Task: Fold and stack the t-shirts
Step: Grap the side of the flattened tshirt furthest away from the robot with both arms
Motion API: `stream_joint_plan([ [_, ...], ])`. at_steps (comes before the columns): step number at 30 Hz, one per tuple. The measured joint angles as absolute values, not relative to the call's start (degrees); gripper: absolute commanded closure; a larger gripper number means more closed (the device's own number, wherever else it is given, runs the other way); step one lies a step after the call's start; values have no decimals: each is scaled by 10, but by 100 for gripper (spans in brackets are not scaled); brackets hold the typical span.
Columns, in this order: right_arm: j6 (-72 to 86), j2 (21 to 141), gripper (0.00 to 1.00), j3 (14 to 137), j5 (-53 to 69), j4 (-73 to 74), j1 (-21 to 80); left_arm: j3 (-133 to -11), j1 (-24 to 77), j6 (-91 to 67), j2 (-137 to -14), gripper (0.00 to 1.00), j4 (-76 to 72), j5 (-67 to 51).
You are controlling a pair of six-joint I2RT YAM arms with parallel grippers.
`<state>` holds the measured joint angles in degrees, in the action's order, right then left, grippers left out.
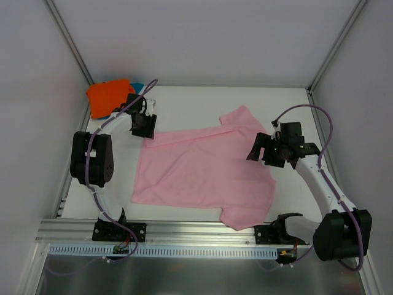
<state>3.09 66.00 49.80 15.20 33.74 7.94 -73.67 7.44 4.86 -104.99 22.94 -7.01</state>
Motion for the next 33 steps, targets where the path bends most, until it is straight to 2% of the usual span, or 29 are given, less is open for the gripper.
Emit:
stream_joint_plan([
  [33, 27, 682, 12, 498, 153, 337, 77, -736, 74, 40, -1073, 59, 185, -40],
])
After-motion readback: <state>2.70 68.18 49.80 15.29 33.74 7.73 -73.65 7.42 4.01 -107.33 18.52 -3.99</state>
